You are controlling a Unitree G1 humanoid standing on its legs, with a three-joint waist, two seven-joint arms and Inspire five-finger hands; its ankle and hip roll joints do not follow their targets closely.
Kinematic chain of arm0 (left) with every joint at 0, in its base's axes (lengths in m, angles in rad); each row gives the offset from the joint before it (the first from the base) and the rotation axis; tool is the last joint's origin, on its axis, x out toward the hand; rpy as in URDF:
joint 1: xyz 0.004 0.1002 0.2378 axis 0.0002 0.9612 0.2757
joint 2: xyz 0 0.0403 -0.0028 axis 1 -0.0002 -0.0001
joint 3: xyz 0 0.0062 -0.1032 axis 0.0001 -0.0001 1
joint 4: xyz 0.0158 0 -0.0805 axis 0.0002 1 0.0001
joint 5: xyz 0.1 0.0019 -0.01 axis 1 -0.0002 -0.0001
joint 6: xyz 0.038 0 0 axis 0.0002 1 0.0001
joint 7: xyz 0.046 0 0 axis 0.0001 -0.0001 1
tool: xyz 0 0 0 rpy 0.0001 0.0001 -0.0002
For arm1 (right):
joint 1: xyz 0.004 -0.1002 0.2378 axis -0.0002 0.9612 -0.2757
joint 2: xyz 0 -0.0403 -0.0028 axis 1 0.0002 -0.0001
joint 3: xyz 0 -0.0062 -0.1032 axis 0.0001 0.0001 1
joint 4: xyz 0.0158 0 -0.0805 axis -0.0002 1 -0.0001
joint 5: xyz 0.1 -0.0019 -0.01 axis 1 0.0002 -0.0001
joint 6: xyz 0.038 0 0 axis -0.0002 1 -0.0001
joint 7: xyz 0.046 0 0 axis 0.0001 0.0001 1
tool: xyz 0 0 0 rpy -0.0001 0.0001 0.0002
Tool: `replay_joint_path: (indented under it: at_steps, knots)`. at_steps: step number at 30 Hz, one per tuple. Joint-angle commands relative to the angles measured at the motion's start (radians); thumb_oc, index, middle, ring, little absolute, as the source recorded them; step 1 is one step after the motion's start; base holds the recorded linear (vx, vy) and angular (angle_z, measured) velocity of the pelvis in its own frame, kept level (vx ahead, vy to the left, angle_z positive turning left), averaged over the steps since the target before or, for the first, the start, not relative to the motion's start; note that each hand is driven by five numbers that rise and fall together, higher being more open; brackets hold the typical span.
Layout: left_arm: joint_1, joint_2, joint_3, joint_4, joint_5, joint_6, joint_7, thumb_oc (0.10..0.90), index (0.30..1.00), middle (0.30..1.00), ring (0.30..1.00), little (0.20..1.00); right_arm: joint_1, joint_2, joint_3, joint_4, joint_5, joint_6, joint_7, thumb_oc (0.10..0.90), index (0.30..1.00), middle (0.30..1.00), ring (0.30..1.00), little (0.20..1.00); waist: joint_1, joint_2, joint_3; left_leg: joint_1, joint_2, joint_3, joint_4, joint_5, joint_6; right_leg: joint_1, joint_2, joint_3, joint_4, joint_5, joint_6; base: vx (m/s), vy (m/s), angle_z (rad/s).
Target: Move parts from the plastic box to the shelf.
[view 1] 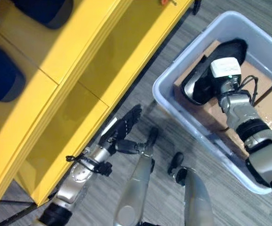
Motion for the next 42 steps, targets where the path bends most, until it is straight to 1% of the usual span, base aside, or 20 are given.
replay_joint_path:
  at_steps: [1, 6, 7, 10, 11, 13, 15, 18, 20, 22, 23, 25, 28, 30, 32, 38, 39, 40, 41, 42]
  knots:
    - [-0.039, -0.014, 0.032, -0.118, -0.008, -0.077, -0.029, 0.900, 1.000, 1.000, 1.000, 1.000, 0.153, -0.053, 0.060, 0.201, -0.013, 0.002, 0.100, 0.400, 0.300, 0.300, 0.300, 0.300, -0.026, 0.048, 0.034, 0.077, -0.019, 0.036, -0.097, 0.047, 0.051, 0.063, 0.004, -0.042, 0.058, -0.060, 0.046, -0.01, -0.005, -0.08]
    - [-0.042, -0.015, 0.030, -0.116, -0.014, -0.084, -0.037, 0.900, 1.000, 1.000, 1.000, 1.000, 0.153, -0.051, 0.072, 0.183, -0.037, -0.075, 0.006, 0.400, 0.300, 0.300, 0.300, 0.300, -0.029, 0.046, 0.034, 0.104, -0.017, 0.035, -0.102, 0.043, 0.052, 0.093, 0.008, -0.036, 0.032, -0.051, 0.047, -0.03, 0.004, -0.05]
    - [-0.052, -0.015, 0.037, -0.114, -0.012, -0.087, -0.041, 0.900, 1.000, 1.000, 1.000, 1.000, 0.141, -0.053, 0.073, 0.169, -0.034, -0.092, -0.023, 0.400, 0.300, 0.300, 0.300, 0.300, -0.026, 0.052, 0.034, 0.087, -0.007, 0.034, -0.105, 0.065, 0.056, 0.080, 0.017, -0.049, 0.017, -0.024, 0.039, -0.09, 0.027, -0.09]
    - [-0.052, -0.012, 0.041, -0.111, -0.019, -0.094, -0.046, 0.900, 1.000, 1.000, 1.000, 1.000, 0.145, -0.060, 0.081, 0.130, -0.063, -0.121, -0.093, 0.400, 0.300, 0.300, 0.300, 0.300, -0.033, 0.046, 0.034, 0.107, -0.003, 0.033, -0.109, 0.062, 0.055, 0.104, 0.021, -0.044, -0.006, -0.015, 0.041, -0.05, 0.021, -0.14]
    - [-0.049, -0.009, 0.048, -0.108, -0.022, -0.104, -0.053, 0.900, 1.000, 1.000, 1.000, 1.000, 0.153, -0.073, 0.094, 0.087, -0.085, -0.141, -0.159, 0.400, 0.300, 0.300, 0.300, 0.300, -0.040, 0.037, 0.034, 0.130, -0.001, 0.035, -0.116, 0.057, 0.057, 0.128, 0.024, -0.038, -0.025, -0.010, 0.045, -0.02, 0.016, -0.04]
    - [-0.042, -0.007, 0.057, -0.101, -0.031, -0.111, -0.062, 0.900, 1.000, 1.000, 1.000, 1.000, 0.159, -0.089, 0.099, 0.026, -0.075, -0.139, -0.195, 0.400, 0.300, 0.300, 0.300, 0.300, -0.050, 0.025, 0.034, 0.163, 0.004, 0.035, -0.127, 0.053, 0.056, 0.162, 0.029, -0.029, -0.054, -0.003, 0.046, -0.01, 0.013, -0.04]
    - [-0.032, -0.006, 0.064, -0.107, -0.034, -0.109, -0.066, 0.900, 1.000, 1.000, 1.000, 1.000, 0.169, -0.102, 0.099, -0.030, -0.079, -0.130, -0.205, 0.400, 0.300, 0.300, 0.300, 0.300, -0.057, 0.017, 0.034, 0.185, 0.007, 0.034, -0.134, 0.051, 0.055, 0.186, 0.033, -0.023, -0.072, 0.002, 0.046, 0.00, 0.008, -0.02]
    - [-0.008, -0.003, 0.085, -0.118, -0.031, -0.118, -0.084, 0.900, 1.000, 1.000, 1.000, 1.000, 0.186, -0.143, 0.087, -0.181, -0.078, -0.122, -0.220, 0.400, 0.300, 0.300, 0.300, 0.300, -0.075, -0.010, 0.034, 0.259, 0.015, 0.034, -0.163, 0.047, 0.050, 0.269, 0.041, -0.007, -0.147, 0.023, 0.052, 0.01, 0.021, -0.12]
    - [-0.006, -0.003, 0.090, -0.121, -0.030, -0.118, -0.085, 0.900, 1.000, 1.000, 1.000, 1.000, 0.191, -0.156, 0.080, -0.211, -0.075, -0.128, -0.220, 0.400, 0.300, 0.300, 0.300, 0.300, -0.078, -0.013, 0.034, 0.271, 0.019, 0.032, -0.170, 0.051, 0.049, 0.284, 0.045, -0.005, -0.166, 0.034, 0.053, 0.01, 0.023, -0.13]
    - [0.023, 0.000, 0.119, -0.134, -0.041, -0.115, -0.101, 0.900, 1.000, 1.000, 1.000, 1.000, 0.230, -0.198, 0.036, -0.365, -0.084, -0.127, -0.199, 0.400, 0.300, 0.300, 0.300, 0.300, -0.098, -0.042, 0.034, 0.341, 0.025, 0.038, -0.196, 0.051, 0.044, 0.369, 0.048, 0.015, -0.236, 0.054, 0.059, 0.04, 0.047, -0.10]
    - [0.031, 0.001, 0.124, -0.138, -0.044, -0.113, -0.105, 0.900, 1.000, 1.000, 1.000, 1.000, 0.247, -0.208, 0.021, -0.401, -0.085, -0.128, -0.195, 0.400, 0.300, 0.300, 0.300, 0.300, -0.101, -0.047, 0.034, 0.361, 0.028, 0.041, -0.206, 0.053, 0.043, 0.393, 0.050, 0.020, -0.256, 0.061, 0.061, 0.05, 0.052, -0.06]
    - [0.051, -0.004, 0.142, -0.154, -0.106, -0.093, -0.153, 0.900, 1.000, 1.000, 1.000, 1.000, 0.299, -0.237, -0.037, -0.511, -0.080, -0.136, -0.226, 0.400, 0.300, 0.300, 0.300, 0.300, -0.118, -0.069, 0.034, 0.419, 0.036, 0.049, -0.233, 0.058, 0.038, 0.463, 0.053, 0.037, -0.314, 0.081, 0.067, 0.07, 0.075, -0.18]
    - [0.094, -0.018, 0.163, -0.160, -0.097, -0.102, -0.161, 0.900, 1.000, 1.000, 1.000, 1.000, 0.384, -0.256, -0.131, -0.639, -0.103, -0.162, -0.218, 0.400, 0.300, 0.300, 0.300, 0.300, -0.141, -0.100, -0.016, 0.469, 0.047, 0.065, -0.265, 0.066, 0.033, 0.543, 0.053, 0.061, -0.399, 0.112, 0.079, 0.11, 0.080, -0.15]
    - [0.102, -0.021, 0.163, -0.162, -0.081, -0.107, -0.161, 0.900, 1.000, 1.000, 1.000, 1.000, 0.415, -0.260, -0.160, -0.681, -0.114, -0.168, -0.208, 0.400, 0.300, 0.300, 0.300, 0.300, -0.145, -0.109, -0.034, 0.483, 0.049, 0.069, -0.272, 0.068, 0.031, 0.565, 0.051, 0.065, -0.423, 0.121, 0.082, 0.09, 0.057, -0.16]
    - [0.114, -0.028, 0.165, -0.165, -0.075, -0.102, -0.170, 0.900, 1.000, 1.000, 1.000, 1.000, 0.474, -0.267, -0.214, -0.744, -0.133, -0.180, -0.195, 0.400, 0.300, 0.300, 0.300, 0.300, -0.157, -0.121, -0.077, 0.508, 0.050, 0.075, -0.282, 0.065, 0.029, 0.603, 0.047, 0.070, -0.461, 0.135, 0.087, 0.13, 0.107, -0.19]
    - [0.135, -0.047, 0.170, -0.155, -0.137, -0.053, -0.197, 0.900, 1.000, 1.000, 1.000, 1.000, 0.536, -0.275, -0.271, -0.804, -0.117, -0.194, -0.178, 0.400, 0.300, 0.300, 0.300, 0.300, -0.175, -0.132, -0.142, 0.553, 0.054, 0.094, -0.295, 0.058, 0.025, 0.652, 0.038, 0.080, -0.510, 0.157, 0.094, 0.10, 0.083, -0.07]
    - [0.144, -0.061, 0.174, -0.154, -0.146, -0.041, -0.202, 0.900, 1.000, 1.000, 1.000, 1.000, 0.557, -0.268, -0.294, -0.814, -0.124, -0.203, -0.166, 0.400, 0.300, 0.300, 0.300, 0.300, -0.181, -0.136, -0.174, 0.572, 0.053, 0.103, -0.302, 0.053, 0.026, 0.673, 0.033, 0.081, -0.531, 0.165, 0.099, 0.10, 0.078, -0.11]
    - [0.144, -0.063, 0.173, -0.153, -0.139, -0.048, -0.202, 0.900, 1.000, 1.000, 1.000, 1.000, 0.559, -0.267, -0.297, -0.815, -0.120, -0.203, -0.164, 0.400, 0.300, 0.300, 0.300, 0.300, -0.182, -0.136, -0.179, 0.575, 0.053, 0.104, -0.303, 0.052, 0.026, 0.676, 0.032, 0.081, -0.534, 0.167, 0.100, 0.18, 0.163, -0.07]
    - [0.143, -0.061, 0.169, -0.156, -0.077, -0.072, -0.178, 0.900, 1.000, 1.000, 1.000, 1.000, 0.564, -0.265, -0.319, -0.831, -0.063, -0.224, -0.097, 0.400, 0.300, 0.300, 0.300, 0.300, -0.192, -0.140, -0.218, 0.604, 0.053, 0.119, -0.308, 0.038, 0.025, 0.697, 0.025, 0.083, -0.558, 0.175, 0.106, 0.10, 0.098, -0.04]
    - [0.143, -0.061, 0.168, -0.156, -0.076, -0.072, -0.178, 0.900, 1.000, 1.000, 1.000, 1.000, 0.566, -0.265, -0.320, -0.833, -0.063, -0.224, -0.095, 0.400, 0.300, 0.300, 0.300, 0.300, -0.192, -0.140, -0.218, 0.604, 0.053, 0.119, -0.308, 0.038, 0.025, 0.698, 0.025, 0.083, -0.559, 0.176, 0.106, 0.08, 0.086, -0.03]
